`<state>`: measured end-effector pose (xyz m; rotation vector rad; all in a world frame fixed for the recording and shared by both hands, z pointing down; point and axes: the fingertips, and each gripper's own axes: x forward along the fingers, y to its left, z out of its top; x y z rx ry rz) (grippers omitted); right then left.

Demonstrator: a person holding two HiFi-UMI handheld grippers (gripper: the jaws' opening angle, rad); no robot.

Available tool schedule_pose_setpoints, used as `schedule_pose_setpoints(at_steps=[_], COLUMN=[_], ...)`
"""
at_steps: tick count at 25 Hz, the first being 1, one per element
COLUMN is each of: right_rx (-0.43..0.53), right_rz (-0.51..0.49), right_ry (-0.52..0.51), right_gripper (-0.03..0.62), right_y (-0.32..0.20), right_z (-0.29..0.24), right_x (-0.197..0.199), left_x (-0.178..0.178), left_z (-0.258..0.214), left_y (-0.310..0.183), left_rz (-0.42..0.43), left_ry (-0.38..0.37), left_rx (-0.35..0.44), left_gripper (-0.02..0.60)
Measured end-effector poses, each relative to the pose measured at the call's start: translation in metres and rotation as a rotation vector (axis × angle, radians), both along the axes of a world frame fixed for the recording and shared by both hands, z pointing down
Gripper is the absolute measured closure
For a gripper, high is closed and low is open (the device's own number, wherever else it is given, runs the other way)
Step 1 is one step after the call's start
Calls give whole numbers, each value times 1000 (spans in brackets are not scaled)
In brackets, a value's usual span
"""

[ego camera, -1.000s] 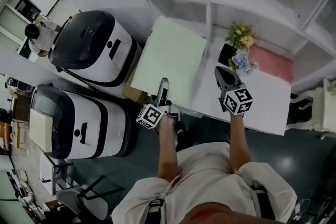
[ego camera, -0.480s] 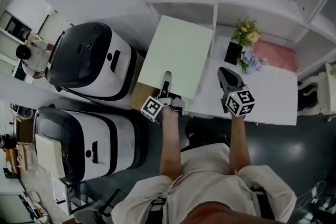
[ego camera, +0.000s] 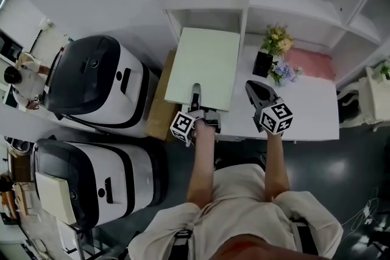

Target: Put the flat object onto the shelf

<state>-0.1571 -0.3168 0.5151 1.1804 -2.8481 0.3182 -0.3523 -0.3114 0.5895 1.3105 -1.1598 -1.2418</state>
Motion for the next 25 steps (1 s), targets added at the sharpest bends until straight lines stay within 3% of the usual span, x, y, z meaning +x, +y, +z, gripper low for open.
schedule_pose_setpoints(at_steps=[5, 11, 13, 14, 19, 25], right_rx=[-11, 37, 16, 7, -2, 13], right_rz=[-30, -202, -244, -254, -236, -176], right_ry=[46, 151, 164, 185, 323, 329], right_gripper=[525, 515, 359, 342, 330, 332], right_y=[7, 30, 35, 35, 29, 17], right_z=[4, 13, 21, 27, 53, 52], right_x=[-10, -37, -46, -49, -59, -51], left_x=[6, 10, 11, 12, 14, 23], left_z=[11, 10, 10, 10, 8, 7], left_y=[-12, -35, -39, -41, -45, -53], left_rz=[-25, -23, -17, -15, 10, 49], left_ry=[31, 26, 31, 33, 37, 52], left_rx=[-44, -43, -42, -40, -45, -36], left_gripper=[316, 316, 316, 316, 316, 316])
